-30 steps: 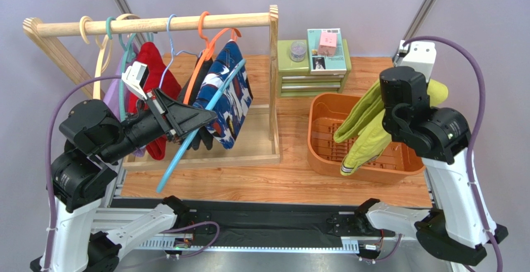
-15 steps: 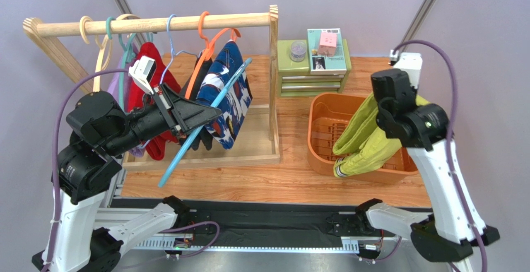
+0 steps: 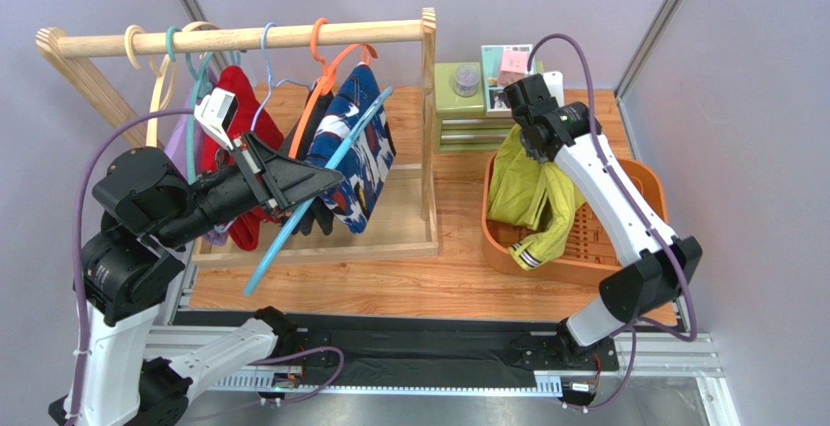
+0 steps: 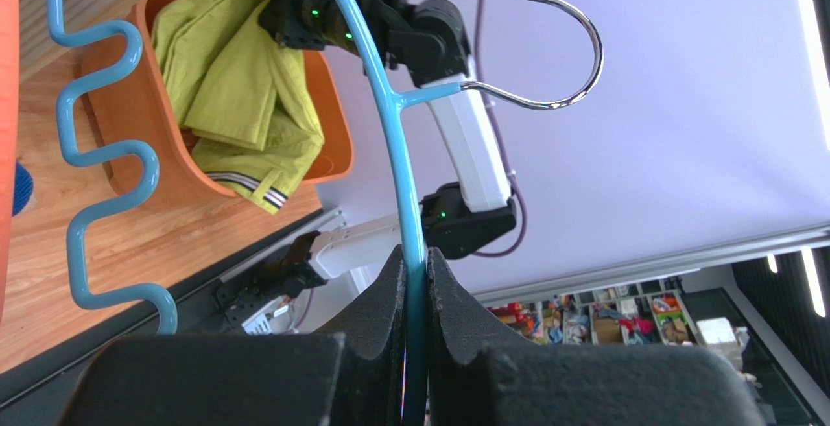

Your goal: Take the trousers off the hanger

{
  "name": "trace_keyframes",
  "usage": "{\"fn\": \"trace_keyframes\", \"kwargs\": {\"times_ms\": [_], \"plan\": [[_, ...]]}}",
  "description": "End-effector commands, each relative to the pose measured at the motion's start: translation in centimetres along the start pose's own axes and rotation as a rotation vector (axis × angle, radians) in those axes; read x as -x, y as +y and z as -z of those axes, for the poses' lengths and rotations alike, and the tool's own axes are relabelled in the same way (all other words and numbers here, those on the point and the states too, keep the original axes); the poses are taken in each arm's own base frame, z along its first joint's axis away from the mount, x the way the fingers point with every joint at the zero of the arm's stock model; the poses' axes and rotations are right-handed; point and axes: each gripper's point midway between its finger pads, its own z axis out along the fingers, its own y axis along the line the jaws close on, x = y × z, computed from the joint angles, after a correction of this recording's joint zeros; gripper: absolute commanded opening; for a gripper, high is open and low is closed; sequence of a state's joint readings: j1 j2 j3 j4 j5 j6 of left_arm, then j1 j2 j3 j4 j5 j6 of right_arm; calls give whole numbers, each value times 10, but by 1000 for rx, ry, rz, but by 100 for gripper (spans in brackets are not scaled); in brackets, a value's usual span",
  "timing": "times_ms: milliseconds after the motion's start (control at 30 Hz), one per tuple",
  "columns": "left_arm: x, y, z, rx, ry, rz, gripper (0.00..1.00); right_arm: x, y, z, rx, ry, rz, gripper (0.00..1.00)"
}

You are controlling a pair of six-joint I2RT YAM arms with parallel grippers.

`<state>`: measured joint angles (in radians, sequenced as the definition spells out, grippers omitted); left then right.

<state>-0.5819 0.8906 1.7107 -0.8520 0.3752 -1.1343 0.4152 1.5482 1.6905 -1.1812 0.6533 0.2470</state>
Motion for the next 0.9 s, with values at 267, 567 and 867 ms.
{"fn": "trace_keyframes", "kwargs": {"times_ms": [267,567,867], "plan": [[4,-23,22,-77,-49,-47,0,24,44,-35,27,17,-184,0],[2,-25,23,-84,-38,-31,0,4,17,-54,-59,121,-489,9],[2,-30,19,-118,-27,-38,0,3,2,-35,5,107,-351,44]]}}
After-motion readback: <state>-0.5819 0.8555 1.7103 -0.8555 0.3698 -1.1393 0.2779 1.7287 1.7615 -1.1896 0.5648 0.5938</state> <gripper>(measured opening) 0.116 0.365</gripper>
